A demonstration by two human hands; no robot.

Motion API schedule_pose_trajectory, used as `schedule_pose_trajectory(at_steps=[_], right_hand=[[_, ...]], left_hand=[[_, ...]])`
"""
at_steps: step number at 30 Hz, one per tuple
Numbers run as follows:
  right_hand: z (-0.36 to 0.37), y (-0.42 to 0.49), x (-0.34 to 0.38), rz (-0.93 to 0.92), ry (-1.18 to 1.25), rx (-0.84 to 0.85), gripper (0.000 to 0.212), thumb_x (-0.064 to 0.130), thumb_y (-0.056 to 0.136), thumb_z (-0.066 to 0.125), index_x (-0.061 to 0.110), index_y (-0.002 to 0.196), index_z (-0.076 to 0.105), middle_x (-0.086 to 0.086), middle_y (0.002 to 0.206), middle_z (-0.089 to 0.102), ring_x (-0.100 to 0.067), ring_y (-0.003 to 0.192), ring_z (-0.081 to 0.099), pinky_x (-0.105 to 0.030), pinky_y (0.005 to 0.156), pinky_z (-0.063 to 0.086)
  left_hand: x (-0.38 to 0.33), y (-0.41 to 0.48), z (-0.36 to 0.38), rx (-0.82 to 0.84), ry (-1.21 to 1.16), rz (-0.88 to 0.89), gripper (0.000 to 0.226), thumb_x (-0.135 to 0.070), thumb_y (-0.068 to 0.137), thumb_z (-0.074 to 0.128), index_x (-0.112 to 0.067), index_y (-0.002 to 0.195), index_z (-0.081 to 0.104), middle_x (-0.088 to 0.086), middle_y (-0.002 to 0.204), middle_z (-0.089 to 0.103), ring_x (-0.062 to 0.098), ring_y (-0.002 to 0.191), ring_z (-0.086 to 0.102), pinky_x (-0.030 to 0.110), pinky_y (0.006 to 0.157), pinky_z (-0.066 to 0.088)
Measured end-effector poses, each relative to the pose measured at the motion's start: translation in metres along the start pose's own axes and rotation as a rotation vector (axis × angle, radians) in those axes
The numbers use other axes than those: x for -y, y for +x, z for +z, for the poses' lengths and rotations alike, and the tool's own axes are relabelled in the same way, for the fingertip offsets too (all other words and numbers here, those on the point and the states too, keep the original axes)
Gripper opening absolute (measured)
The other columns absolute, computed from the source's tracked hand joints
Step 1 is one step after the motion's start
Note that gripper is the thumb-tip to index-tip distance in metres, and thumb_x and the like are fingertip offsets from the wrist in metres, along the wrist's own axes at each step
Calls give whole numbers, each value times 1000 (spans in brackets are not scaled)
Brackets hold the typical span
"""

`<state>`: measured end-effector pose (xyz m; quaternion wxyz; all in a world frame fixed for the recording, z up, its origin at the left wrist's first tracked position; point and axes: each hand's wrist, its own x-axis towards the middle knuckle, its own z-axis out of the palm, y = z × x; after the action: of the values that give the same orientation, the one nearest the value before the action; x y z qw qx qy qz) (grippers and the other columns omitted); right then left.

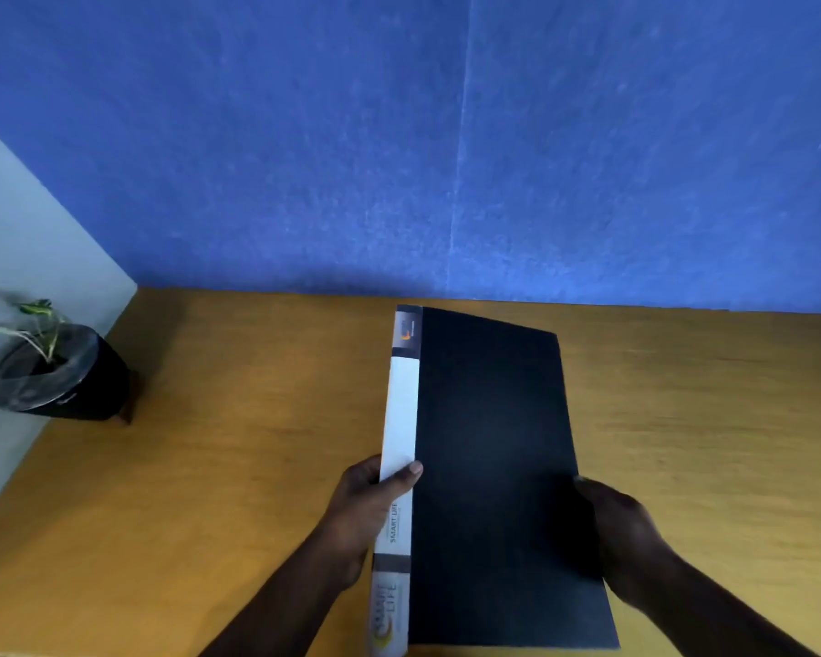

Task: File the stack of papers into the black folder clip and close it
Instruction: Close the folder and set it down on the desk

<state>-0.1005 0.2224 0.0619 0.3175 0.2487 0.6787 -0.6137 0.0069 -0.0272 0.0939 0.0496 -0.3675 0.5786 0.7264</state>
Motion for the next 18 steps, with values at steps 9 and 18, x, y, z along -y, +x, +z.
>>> schedule_pose_trajectory(at_steps=[9,18], right_hand=[[51,-20,55,-198,-11,87,19,8,96,51,6,107,66,-13,110,70,-29,99,63,-44,86,47],[139,6,58,-279,-189,82,19,5,92,61,20,88,72,-1,97,73,-15,90,65,-29,70,50]], left_hand=[[-28,13,-62,-58,76,134,26,-28,78,79,-13,99,74,1,83,76,16,78,69,26,63,52],[-32,67,-144,-240,437,139,38,-35,75,83,-16,104,65,-1,93,72,15,82,69,26,63,52]])
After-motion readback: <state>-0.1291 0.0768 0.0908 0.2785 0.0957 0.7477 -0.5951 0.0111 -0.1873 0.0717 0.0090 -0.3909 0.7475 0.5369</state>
